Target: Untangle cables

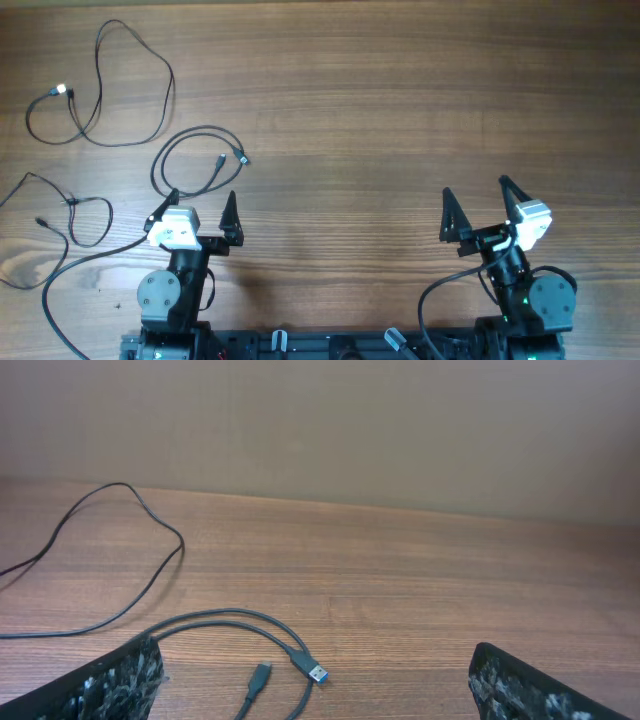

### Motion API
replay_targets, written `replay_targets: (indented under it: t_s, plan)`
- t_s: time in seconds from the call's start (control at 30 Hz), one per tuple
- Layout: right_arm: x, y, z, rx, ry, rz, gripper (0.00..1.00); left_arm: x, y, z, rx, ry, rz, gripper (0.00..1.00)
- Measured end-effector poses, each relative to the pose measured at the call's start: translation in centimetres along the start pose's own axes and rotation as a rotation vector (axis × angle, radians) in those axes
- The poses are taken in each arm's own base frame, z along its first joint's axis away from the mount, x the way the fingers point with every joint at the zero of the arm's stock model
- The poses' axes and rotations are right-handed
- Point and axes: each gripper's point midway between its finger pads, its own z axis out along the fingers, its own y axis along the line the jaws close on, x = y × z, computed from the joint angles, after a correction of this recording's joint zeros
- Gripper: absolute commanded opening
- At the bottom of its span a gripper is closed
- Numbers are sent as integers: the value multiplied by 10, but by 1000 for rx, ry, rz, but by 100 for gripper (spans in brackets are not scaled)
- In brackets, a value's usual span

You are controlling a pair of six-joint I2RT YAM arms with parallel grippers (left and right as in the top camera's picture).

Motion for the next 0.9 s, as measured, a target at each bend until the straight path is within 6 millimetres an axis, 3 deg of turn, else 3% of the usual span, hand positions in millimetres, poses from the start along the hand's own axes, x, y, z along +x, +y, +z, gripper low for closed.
replay_targets:
  t_s: [0.57, 0.9]
  plan:
    - [33, -16, 7, 56, 23, -49, 100, 0, 0, 0, 0, 0, 0, 100]
    - [35, -26, 6, 110, 27, -97, 100, 0, 0, 0, 0, 0, 0, 100]
